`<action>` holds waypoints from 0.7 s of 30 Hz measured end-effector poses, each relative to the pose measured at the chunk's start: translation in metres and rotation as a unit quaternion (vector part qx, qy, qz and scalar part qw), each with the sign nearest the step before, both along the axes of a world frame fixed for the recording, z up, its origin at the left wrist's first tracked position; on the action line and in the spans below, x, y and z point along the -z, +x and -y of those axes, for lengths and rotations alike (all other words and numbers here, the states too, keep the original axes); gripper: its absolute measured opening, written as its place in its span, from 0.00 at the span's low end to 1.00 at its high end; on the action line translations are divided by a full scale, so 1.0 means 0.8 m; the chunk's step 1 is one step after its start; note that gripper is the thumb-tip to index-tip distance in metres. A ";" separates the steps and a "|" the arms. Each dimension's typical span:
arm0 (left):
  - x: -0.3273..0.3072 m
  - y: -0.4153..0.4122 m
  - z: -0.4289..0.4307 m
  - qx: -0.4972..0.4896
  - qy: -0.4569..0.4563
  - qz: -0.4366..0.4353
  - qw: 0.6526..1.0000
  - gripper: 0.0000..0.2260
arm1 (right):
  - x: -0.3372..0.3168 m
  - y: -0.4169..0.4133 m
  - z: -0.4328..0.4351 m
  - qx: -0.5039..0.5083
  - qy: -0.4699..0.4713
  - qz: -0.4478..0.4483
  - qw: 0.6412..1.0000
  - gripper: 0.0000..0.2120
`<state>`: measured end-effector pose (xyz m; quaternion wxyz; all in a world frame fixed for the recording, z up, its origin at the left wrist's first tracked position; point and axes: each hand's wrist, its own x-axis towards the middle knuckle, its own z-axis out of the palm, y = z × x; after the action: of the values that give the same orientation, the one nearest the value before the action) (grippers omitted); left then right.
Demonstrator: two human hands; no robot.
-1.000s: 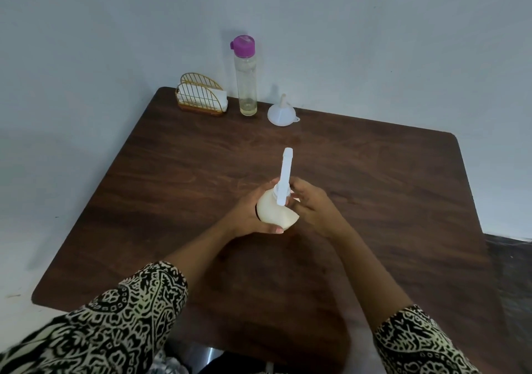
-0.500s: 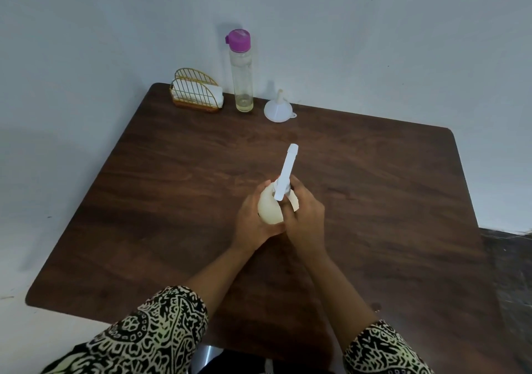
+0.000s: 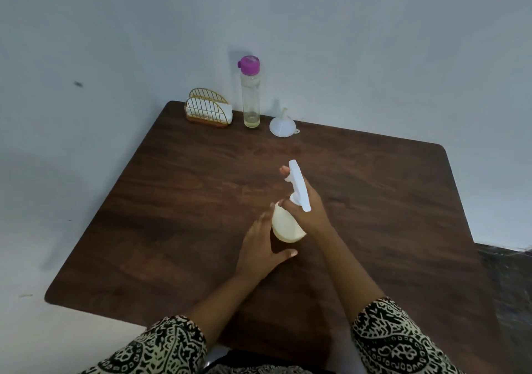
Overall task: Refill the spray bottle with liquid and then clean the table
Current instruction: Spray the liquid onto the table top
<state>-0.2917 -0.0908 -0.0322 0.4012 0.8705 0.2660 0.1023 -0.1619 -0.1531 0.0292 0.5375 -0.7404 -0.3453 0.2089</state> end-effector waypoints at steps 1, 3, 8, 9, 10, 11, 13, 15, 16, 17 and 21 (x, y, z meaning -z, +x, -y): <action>0.003 -0.010 -0.004 0.018 0.046 -0.043 0.998 0.46 | 0.001 0.001 0.007 0.000 -0.004 0.013 1.000 0.29; 0.009 -0.030 -0.010 0.015 0.110 -0.136 0.984 0.43 | 0.000 -0.001 0.020 0.002 -0.016 0.023 1.000 0.29; 0.029 -0.077 -0.014 -0.010 0.177 -0.219 0.960 0.38 | -0.001 -0.019 0.066 -0.010 -0.026 0.023 0.999 0.28; 0.034 -0.086 -0.013 -0.008 0.190 -0.222 0.956 0.38 | -0.002 -0.024 0.075 -0.013 -0.022 0.021 0.999 0.27; 0.038 -0.093 -0.013 -0.010 0.204 -0.220 0.954 0.36 | -0.005 -0.029 0.084 -0.015 -0.020 0.017 1.000 0.26; 0.041 -0.100 -0.011 -0.013 0.214 -0.218 0.952 0.34 | -0.009 -0.034 0.092 -0.014 -0.021 0.011 1.000 0.25; 0.045 -0.106 -0.010 -0.021 0.229 -0.215 0.949 0.31 | -0.015 -0.043 0.107 -0.004 -0.032 -0.018 0.999 0.22; 0.046 -0.107 -0.008 -0.027 0.231 -0.215 0.948 0.31 | -0.019 -0.052 0.120 0.008 -0.043 -0.055 0.998 0.20; 0.045 -0.106 -0.007 -0.030 0.231 -0.217 0.948 0.31 | -0.021 -0.056 0.126 0.011 -0.048 -0.071 0.996 0.19; 0.044 -0.105 -0.006 -0.033 0.231 -0.218 0.948 0.31 | -0.021 -0.059 0.132 0.011 -0.053 -0.083 0.995 0.18; 0.046 -0.105 -0.004 -0.041 0.231 -0.220 0.947 0.31 | -0.016 -0.065 0.149 0.020 -0.062 -0.109 0.992 0.12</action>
<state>-0.3754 -0.0878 -0.0689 0.1166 0.9286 0.3518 -0.0169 -0.2141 -0.2722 0.0419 0.5290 -0.7518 -0.2565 0.2985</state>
